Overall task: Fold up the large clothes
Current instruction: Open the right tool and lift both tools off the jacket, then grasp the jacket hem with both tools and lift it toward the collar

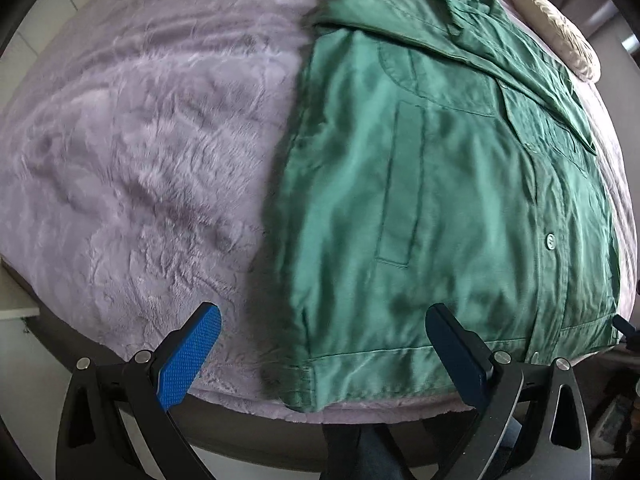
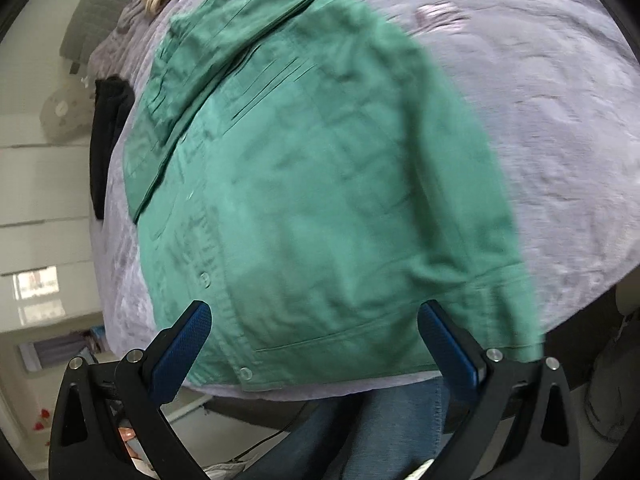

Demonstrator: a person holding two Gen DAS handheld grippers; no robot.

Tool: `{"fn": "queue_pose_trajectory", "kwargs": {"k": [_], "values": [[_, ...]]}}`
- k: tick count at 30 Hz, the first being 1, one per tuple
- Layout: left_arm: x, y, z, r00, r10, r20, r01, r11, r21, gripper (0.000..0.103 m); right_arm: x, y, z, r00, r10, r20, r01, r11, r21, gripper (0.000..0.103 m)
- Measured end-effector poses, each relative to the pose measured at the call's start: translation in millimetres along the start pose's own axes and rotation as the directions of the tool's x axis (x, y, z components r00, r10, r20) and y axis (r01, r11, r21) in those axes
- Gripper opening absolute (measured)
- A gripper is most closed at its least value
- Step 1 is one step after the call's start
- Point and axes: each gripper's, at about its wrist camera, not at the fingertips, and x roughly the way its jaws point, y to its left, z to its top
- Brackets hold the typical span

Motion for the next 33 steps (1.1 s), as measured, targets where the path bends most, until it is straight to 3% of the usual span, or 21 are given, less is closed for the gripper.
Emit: {"fn": "queue_pose_trajectory", "kwargs": {"k": [4, 7, 11, 15, 18, 21, 25, 27, 29, 32, 33], "values": [[14.2, 13.4, -4.2, 0.999, -0.023, -0.025, 0.022, 1.0, -0.006, 0.102, -17.3, -22.3, 2.8, 0.998, -0.03, 0.062, 0.028, 0.999, 0.027, 0.079], [24.5, 19.4, -6.6, 0.996, -0.075, -0.052, 0.075, 0.997, -0.013, 0.102, -20.5, -40.4, 4.3, 0.996, -0.042, 0.079, 0.037, 0.998, 0.058, 0.079], [32.5, 20.7, -11.3, 0.991, -0.113, -0.075, 0.113, 0.994, -0.002, 0.102, -25.6, -60.3, 0.4, 0.984, -0.121, 0.131, 0.108, 0.989, 0.105, 0.079], [38.9, 16.5, -19.1, 0.984, -0.15, -0.094, 0.149, 0.989, -0.008, 0.102, -13.2, -90.5, -7.2, 0.995, -0.005, 0.095, -0.011, 0.985, 0.17, 0.08], [40.3, 13.8, -19.1, 0.983, -0.158, -0.095, 0.158, 0.987, 0.001, 0.102, 5.8, -97.0, -11.2, 0.991, 0.105, 0.08, -0.12, 0.967, 0.227, 0.08], [43.2, 3.8, -14.2, 0.98, -0.174, -0.098, 0.175, 0.985, 0.002, 0.102, 16.9, -84.2, -10.5, 0.979, 0.184, 0.084, -0.199, 0.952, 0.231, 0.081], [42.4, -15.7, -15.3, 0.969, -0.226, -0.104, 0.228, 0.974, 0.007, 0.102, 11.3, -54.9, -2.4, 0.929, 0.348, 0.127, -0.366, 0.914, 0.176, 0.081], [45.9, -24.3, -17.8, 0.975, -0.193, -0.11, 0.198, 0.979, 0.044, 0.102, 10.7, -46.1, -0.2, 0.927, 0.354, 0.126, -0.371, 0.915, 0.159, 0.081], [54.0, -26.4, -18.4, 0.974, -0.182, -0.134, 0.191, 0.98, 0.054, 0.102, 15.7, -45.2, 0.6, 0.946, 0.305, 0.106, -0.319, 0.935, 0.156, 0.081], [58.3, -29.7, -18.5, 0.975, -0.172, -0.144, 0.182, 0.981, 0.064, 0.102, 28.5, -54.1, -2.3, 0.959, 0.27, 0.081, -0.282, 0.936, 0.213, 0.081], [57.3, -31.4, -18.5, 0.977, -0.165, -0.137, 0.175, 0.982, 0.068, 0.092, 30.8, -56.4, -3.9, 0.958, 0.275, 0.082, -0.287, 0.931, 0.226, 0.081]]}}
